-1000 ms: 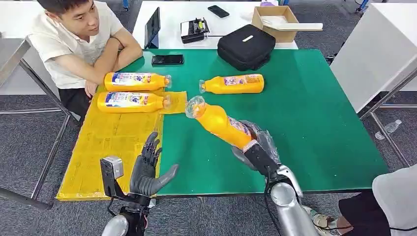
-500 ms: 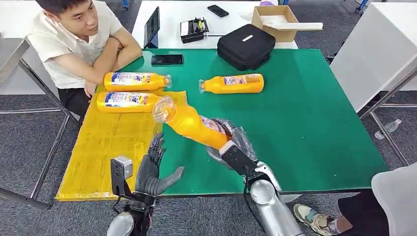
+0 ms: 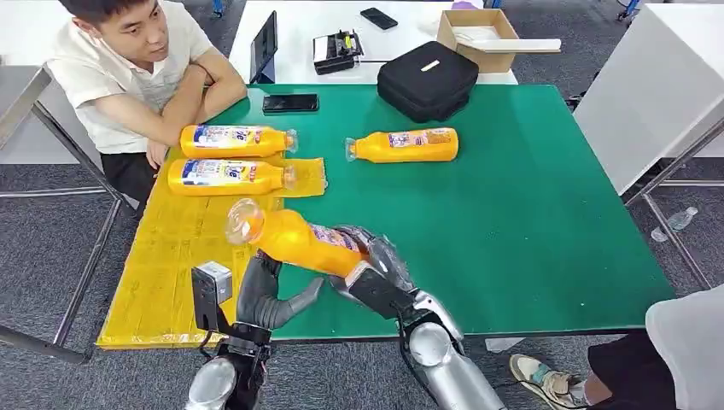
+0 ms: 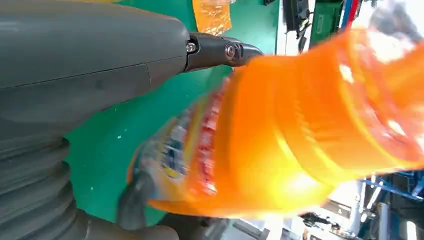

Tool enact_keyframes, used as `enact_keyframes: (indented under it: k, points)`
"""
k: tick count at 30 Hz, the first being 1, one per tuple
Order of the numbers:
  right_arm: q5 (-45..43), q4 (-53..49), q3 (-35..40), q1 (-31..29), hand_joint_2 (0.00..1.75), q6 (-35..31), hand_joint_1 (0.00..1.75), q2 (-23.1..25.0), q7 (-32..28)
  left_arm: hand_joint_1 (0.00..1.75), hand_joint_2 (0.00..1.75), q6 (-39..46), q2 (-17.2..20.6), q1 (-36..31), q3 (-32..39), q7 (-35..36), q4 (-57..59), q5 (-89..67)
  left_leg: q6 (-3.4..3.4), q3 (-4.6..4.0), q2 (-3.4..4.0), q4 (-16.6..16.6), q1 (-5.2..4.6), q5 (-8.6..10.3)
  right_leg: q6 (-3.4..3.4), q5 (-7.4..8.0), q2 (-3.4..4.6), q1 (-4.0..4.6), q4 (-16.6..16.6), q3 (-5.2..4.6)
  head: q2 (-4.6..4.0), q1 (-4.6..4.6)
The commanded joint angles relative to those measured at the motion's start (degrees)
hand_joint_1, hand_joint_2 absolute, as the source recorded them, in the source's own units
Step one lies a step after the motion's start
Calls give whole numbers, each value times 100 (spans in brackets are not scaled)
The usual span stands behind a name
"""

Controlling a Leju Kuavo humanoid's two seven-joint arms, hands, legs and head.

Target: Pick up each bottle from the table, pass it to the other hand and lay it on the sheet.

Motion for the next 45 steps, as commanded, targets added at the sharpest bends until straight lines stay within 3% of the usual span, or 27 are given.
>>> enact_keyframes:
  k: [1, 23, 24, 25, 35, 36, 37, 45]
  points:
    - [188, 958, 374, -427, 175, -188, 175, 13, -86, 0, 175, -47, -286, -399, -165, 44, 381, 370, 2, 16, 4, 3, 3, -7, -21, -6, -6, 7, -2, 20, 0, 0]
    - [739, 536, 713, -204, 175, -467, 175, 79, -70, 3, 175, -86, -286, -649, -25, 21, 805, 941, 1, 6, -3, 1, 2, -4, -17, -6, -11, 5, -1, 8, 0, 0]
    - [719, 531, 712, -191, 175, -448, 175, 96, -66, 166, 175, -73, -286, -673, -19, 4, 815, 936, 0, 2, -3, 2, 4, -3, -15, -4, -10, 7, -1, 5, 0, 0]
    - [668, 532, 688, -186, 175, -413, 175, 109, -59, 175, 175, -64, -286, -697, -35, -58, 812, 874, 1, 6, -4, 2, 3, -5, -18, -7, -12, 6, -1, 10, 0, 0]
    - [517, 565, 554, -149, 175, -376, 175, 154, -35, 175, 175, 158, -286, -691, -120, -299, 569, 488, 1, 0, -5, 2, 3, -3, -14, -5, -12, 6, -1, 4, 0, 2]
    - [514, 564, 546, -148, 175, -379, 49, 168, -26, 175, 175, 165, -286, -683, -103, -296, 566, 478, 1, 0, -3, 3, 3, -3, -14, -5, -10, 6, 0, 3, 0, 0]
    - [540, 594, 520, -140, 175, -410, 0, 205, 68, 175, 175, 194, -286, -675, -83, -306, 534, 408, 1, 5, -4, 4, 2, -5, -18, -8, -13, 6, 1, 8, 0, 0]
    - [928, 594, 193, 15, 175, -959, 0, 320, -79, 175, 175, 519, -286, -674, -78, -367, 153, -621, 1, 10, -3, 6, 5, -9, -25, -11, -15, 10, 1, 16, 0, 2]
